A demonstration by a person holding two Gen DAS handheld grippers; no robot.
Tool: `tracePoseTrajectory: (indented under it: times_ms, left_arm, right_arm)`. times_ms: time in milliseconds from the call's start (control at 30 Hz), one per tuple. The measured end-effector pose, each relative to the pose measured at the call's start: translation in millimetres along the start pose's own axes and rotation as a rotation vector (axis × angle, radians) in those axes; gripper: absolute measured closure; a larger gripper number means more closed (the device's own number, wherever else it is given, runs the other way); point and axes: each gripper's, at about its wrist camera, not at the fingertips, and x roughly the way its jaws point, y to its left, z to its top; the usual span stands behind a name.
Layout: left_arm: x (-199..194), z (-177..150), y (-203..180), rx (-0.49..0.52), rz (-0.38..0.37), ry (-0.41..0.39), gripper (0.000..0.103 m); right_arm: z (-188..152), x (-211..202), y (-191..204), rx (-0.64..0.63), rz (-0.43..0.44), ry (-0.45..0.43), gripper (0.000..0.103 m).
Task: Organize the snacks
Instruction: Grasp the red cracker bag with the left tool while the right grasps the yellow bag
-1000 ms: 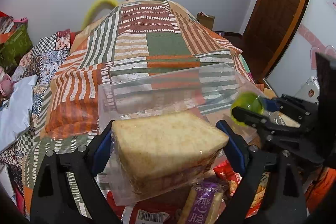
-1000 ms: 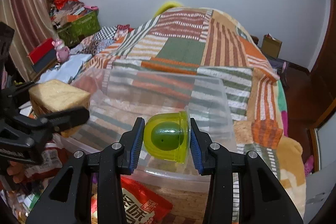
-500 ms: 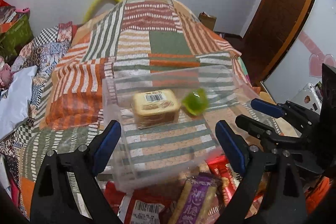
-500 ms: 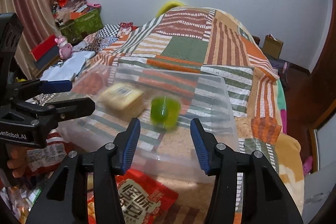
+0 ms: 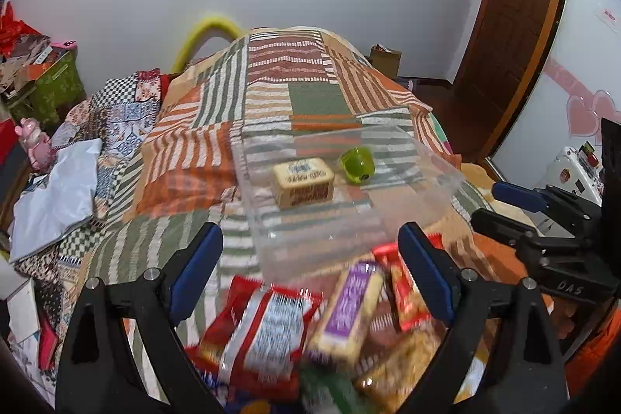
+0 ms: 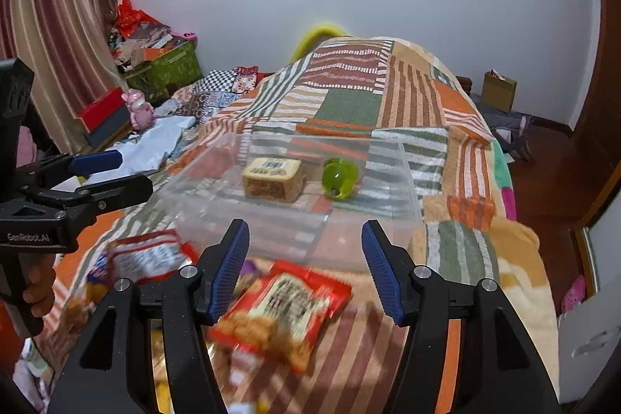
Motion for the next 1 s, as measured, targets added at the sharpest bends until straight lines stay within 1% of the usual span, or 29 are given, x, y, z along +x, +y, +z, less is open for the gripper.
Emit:
tracePoseTrajectory:
  times_ms: [133, 267, 400, 500, 633, 767, 867, 1000]
  left_arm:
    - [-13.8, -23.4, 4.8, -0.010, 0.018, 0.023, 0.010]
    - [-21.9, -48.8, 15.3, -0.026, 0.045, 0.050, 0.010]
    - [-18.5, -68.4, 26.1, -0.056, 0.063, 0.094, 0.010]
    - [-9.7, -76.5, 29.2, -0.061, 0.061, 0.121, 0.010]
    - [5.3, -84.4, 26.6, -0.043, 0.067, 0.148, 0.010]
    - [13.7, -85.6, 23.4, -0.035, 0.065, 0.162, 0.010]
    - [16.7, -80.1, 22.2, -0.020, 0.073, 0.163, 0.010]
    - [26.4, -70.0, 22.6, -0.006, 0.077, 0.177, 0.010]
  right_arm:
    - [-16.5, -13.2, 5.3, 0.009, 0.012, 0.007, 0.045]
    - [-35.4, -20.4, 9.1, 0.017, 0.025, 0.033, 0.045]
    - [-52.0, -20.0, 14.2, 0.034, 0.054, 0.071, 0.045]
    - [-64.8, -20.1, 22.5, 0.043, 0.074, 0.098, 0.045]
    - [-86.3, -17.2, 36.0, 0.035, 0.081, 0.138, 0.034]
    - [-102.0, -15.4, 46.5, 0.010, 0.090, 0.180, 0.033]
    - [-111.4, -13.2, 50.0, 0.002, 0.086, 0.203, 0.028]
    - [-121.2, -7.6, 51.2, -0.025, 0.088, 0.230, 0.026]
